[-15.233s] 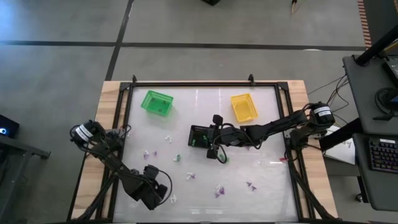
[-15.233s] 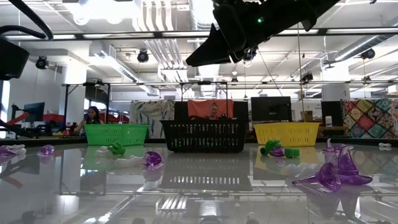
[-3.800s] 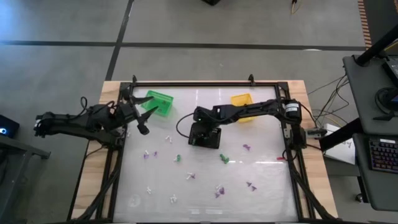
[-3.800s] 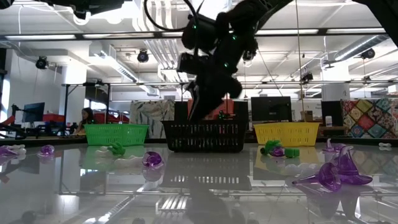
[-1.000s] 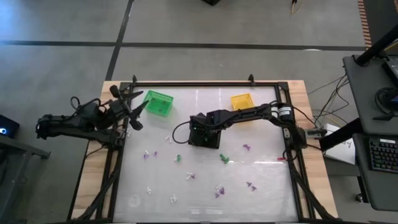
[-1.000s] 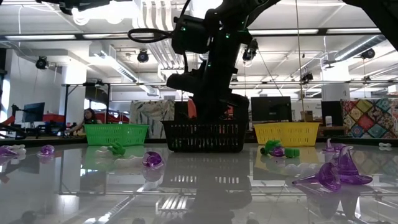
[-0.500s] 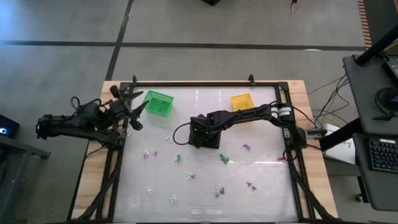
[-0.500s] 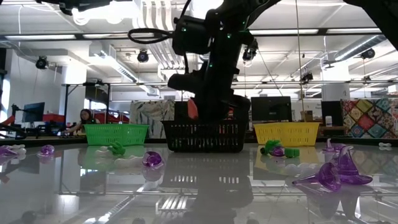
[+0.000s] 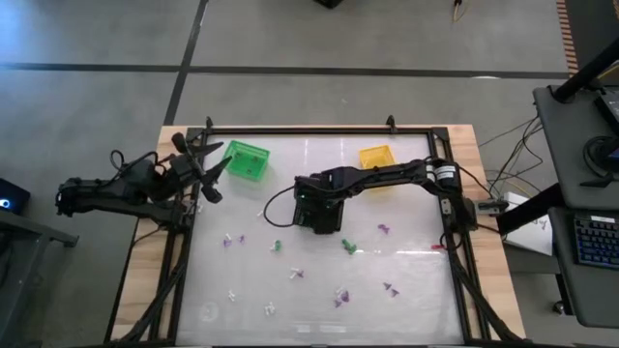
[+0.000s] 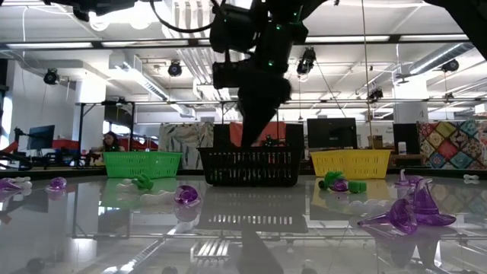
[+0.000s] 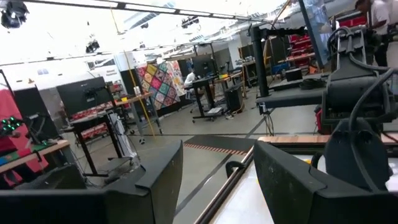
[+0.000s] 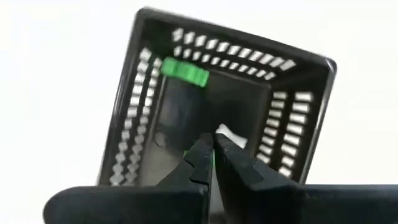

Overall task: Sort Halloween decoration
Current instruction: Put the white bone toy from the black bin into the yellow bin

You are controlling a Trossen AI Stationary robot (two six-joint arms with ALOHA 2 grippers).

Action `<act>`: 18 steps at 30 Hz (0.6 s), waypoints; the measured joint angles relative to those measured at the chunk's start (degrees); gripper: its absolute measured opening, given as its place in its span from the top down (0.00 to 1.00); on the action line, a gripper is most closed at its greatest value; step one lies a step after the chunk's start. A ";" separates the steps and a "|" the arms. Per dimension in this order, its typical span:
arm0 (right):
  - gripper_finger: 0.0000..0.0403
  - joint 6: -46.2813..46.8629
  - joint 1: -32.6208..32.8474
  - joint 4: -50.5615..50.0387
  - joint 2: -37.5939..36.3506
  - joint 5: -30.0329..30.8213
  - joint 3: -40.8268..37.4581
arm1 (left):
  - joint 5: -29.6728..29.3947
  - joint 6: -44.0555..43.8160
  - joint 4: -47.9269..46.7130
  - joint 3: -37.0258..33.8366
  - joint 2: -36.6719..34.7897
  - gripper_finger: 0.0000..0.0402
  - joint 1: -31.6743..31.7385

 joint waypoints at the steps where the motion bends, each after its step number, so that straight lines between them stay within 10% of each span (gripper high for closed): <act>1: 0.98 -4.13 0.00 0.02 0.00 -0.02 0.00 | 0.02 -0.55 -0.23 -0.01 0.00 0.55 0.00; 9: 0.97 -27.56 -0.23 0.76 0.62 3.20 -0.07 | 0.02 -0.17 -0.30 0.00 0.02 0.55 0.01; 18: 0.86 -31.68 -0.95 5.23 0.70 2.97 -2.92 | 0.00 0.72 -0.34 0.01 0.02 0.55 0.02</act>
